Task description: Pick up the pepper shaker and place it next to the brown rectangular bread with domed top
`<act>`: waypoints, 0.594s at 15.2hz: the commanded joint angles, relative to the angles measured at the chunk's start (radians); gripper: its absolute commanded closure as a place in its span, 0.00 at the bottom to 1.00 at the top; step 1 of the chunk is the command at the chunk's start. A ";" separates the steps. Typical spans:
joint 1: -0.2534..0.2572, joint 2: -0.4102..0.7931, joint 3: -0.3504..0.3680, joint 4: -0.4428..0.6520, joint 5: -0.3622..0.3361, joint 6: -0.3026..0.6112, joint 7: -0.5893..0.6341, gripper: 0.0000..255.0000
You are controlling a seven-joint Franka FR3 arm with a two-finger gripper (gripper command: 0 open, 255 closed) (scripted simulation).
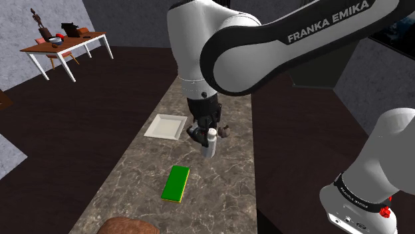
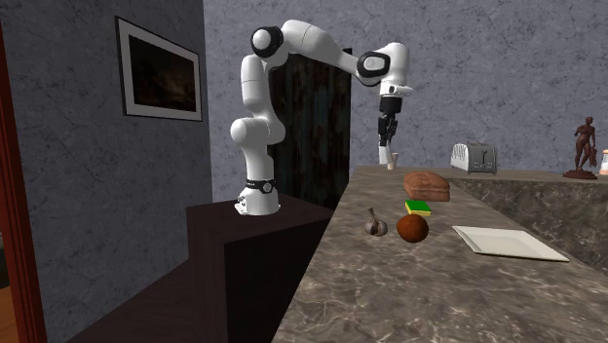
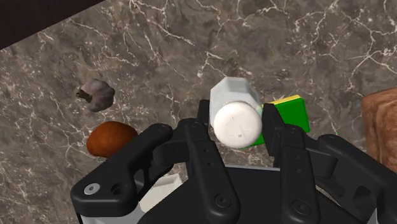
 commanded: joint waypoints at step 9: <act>0.120 0.201 0.128 0.217 -0.074 -0.038 0.280 1.00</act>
